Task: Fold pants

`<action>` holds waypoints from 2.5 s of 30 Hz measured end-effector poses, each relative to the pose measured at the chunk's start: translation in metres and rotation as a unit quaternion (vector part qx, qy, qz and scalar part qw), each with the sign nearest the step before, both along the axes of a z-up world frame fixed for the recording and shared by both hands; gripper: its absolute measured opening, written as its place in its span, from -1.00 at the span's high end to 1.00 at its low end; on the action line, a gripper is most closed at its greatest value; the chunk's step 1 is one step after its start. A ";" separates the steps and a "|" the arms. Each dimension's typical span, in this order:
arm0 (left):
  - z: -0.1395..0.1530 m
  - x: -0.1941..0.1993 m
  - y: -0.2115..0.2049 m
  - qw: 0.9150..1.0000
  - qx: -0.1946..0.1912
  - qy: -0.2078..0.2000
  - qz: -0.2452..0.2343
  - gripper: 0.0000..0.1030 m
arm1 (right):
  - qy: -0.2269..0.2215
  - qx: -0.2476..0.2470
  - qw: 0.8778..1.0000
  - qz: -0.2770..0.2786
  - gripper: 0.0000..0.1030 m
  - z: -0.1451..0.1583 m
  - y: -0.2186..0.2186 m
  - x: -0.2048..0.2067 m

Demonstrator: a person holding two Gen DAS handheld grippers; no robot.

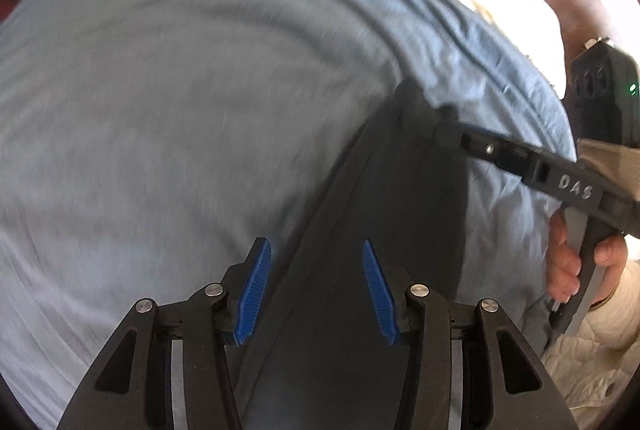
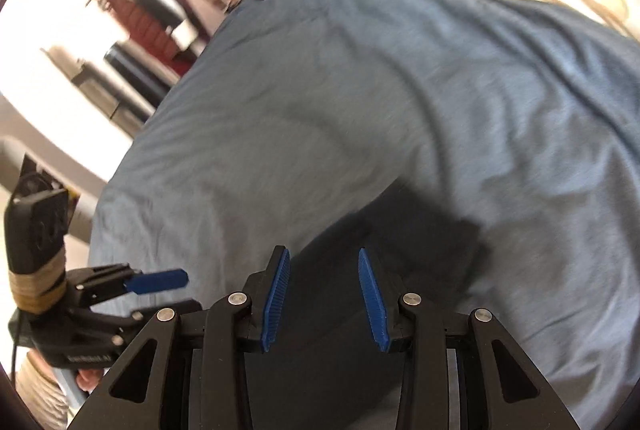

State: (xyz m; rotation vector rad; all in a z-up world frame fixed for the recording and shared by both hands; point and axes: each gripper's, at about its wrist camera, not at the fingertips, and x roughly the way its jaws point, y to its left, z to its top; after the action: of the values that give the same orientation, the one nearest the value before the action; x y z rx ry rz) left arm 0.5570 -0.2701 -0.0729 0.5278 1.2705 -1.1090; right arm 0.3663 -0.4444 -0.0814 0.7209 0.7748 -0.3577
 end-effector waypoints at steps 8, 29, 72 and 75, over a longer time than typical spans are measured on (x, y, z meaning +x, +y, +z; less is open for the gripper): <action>-0.035 0.001 0.027 0.999 0.017 0.023 0.019 0.28 | 0.026 0.009 0.999 0.043 0.27 -0.021 0.019 0.024; -0.021 0.036 0.046 0.995 -0.027 -0.007 0.094 0.49 | 0.064 -0.002 0.996 0.060 0.27 -0.049 0.027 0.065; -0.043 0.005 0.170 0.991 -0.013 0.010 0.136 0.76 | 0.060 0.006 0.983 0.176 0.27 -0.044 0.147 0.084; -0.051 0.010 0.171 0.989 -0.010 0.020 0.145 0.73 | 0.072 0.004 0.981 0.178 0.27 -0.054 0.148 0.093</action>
State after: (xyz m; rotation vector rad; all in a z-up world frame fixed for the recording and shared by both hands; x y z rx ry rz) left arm 0.5669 -0.0995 -0.1237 0.2933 1.3225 -0.8905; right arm 0.4595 -0.2969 -0.1351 0.5545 1.0242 -0.0820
